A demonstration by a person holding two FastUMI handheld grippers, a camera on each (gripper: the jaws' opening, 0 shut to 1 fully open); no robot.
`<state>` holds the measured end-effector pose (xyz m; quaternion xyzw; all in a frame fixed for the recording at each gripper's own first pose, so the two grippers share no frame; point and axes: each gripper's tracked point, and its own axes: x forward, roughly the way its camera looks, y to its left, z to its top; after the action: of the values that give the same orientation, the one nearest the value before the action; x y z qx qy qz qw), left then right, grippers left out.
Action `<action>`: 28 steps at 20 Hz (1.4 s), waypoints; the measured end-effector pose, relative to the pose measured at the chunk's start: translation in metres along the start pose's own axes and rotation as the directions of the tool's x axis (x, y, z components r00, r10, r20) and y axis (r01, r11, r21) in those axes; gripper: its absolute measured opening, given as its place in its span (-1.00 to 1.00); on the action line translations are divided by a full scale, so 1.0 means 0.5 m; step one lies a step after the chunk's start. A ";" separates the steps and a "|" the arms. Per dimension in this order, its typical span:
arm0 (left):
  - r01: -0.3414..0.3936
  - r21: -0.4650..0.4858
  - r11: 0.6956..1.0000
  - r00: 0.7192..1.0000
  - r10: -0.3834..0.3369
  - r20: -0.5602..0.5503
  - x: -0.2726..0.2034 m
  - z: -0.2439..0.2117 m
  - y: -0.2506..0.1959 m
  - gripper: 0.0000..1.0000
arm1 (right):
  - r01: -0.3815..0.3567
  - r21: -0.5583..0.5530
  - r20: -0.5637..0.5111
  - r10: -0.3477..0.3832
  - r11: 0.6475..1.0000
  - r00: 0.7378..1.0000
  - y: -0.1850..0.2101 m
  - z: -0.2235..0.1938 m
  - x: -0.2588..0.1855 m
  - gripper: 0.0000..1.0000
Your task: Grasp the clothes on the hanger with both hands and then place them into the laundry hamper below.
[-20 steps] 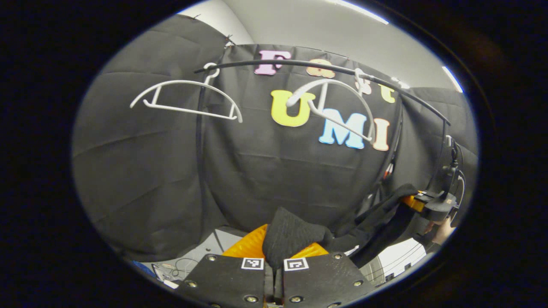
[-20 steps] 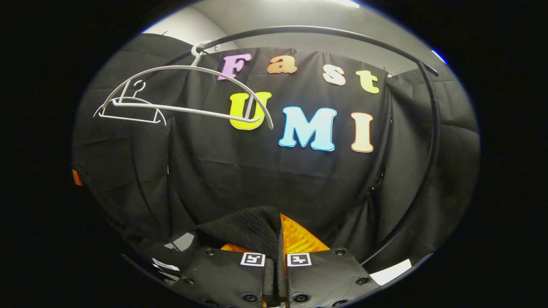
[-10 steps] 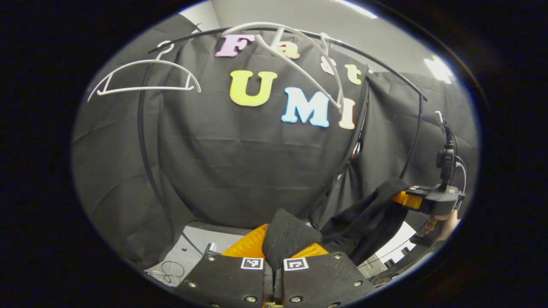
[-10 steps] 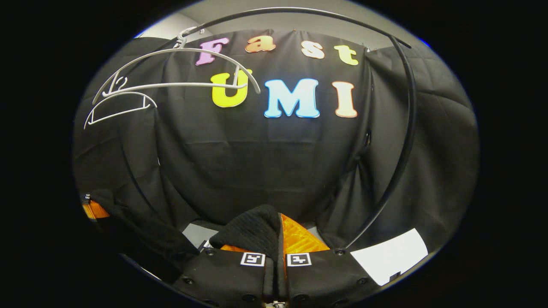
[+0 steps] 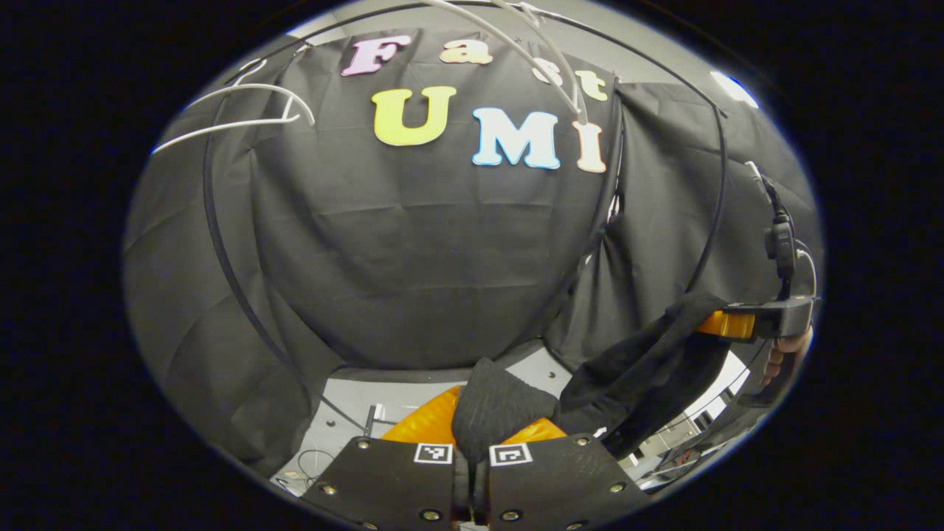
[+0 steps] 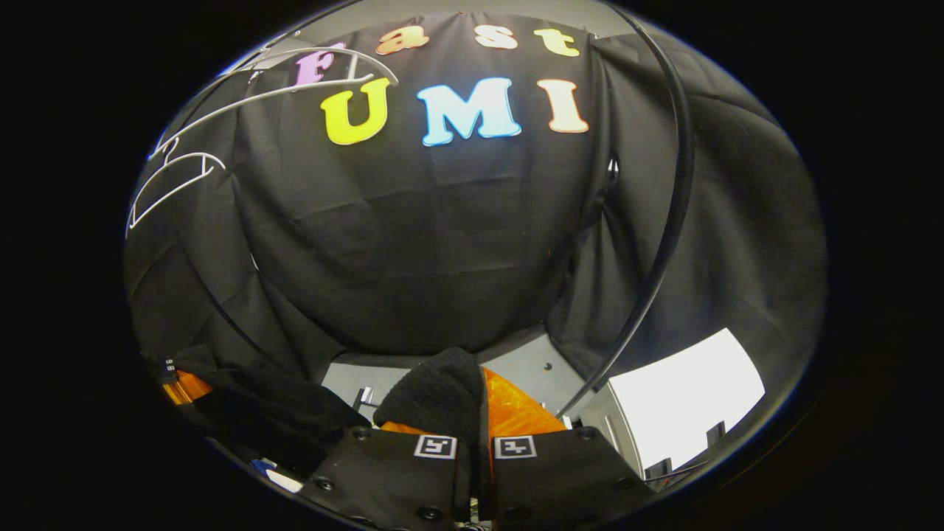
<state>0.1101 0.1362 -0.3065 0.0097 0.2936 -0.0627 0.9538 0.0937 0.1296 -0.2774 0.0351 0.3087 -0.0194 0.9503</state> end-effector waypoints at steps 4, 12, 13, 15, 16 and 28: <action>0.008 0.043 0.999 0.999 -0.006 -0.035 -0.007 -0.004 0.002 -0.91 | -0.023 0.018 -0.059 0.024 1.000 0.998 0.002 -0.046 0.033 -0.96; 0.003 0.075 0.997 0.990 0.008 -0.139 0.025 -0.068 0.000 -0.91 | -0.070 0.025 -0.173 0.073 0.997 0.982 0.016 -0.149 0.097 -0.90; -0.004 0.069 0.998 0.989 0.014 -0.146 0.026 -0.071 -0.002 -0.91 | -0.069 0.029 -0.183 0.073 0.997 0.980 0.013 -0.158 0.103 -0.90; -0.011 0.053 0.999 0.987 0.019 -0.160 0.032 -0.081 -0.004 -0.91 | -0.068 0.040 -0.202 0.074 0.997 0.977 0.011 -0.178 0.106 -0.90; -0.012 0.043 0.999 0.986 0.019 -0.166 0.034 -0.085 -0.004 -0.91 | -0.072 0.046 -0.217 0.080 0.996 0.973 0.011 -0.191 0.109 -0.90; -0.027 -0.002 1.000 0.967 0.025 -0.252 0.036 -0.135 -0.013 -0.79 | -0.126 -0.006 -0.330 0.117 0.992 0.937 0.037 -0.277 0.111 -0.89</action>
<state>0.0864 0.1315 -0.3722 0.0186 0.4125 -0.0476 0.9095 0.0583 0.1580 -0.4208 0.0440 0.4603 0.0496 0.8853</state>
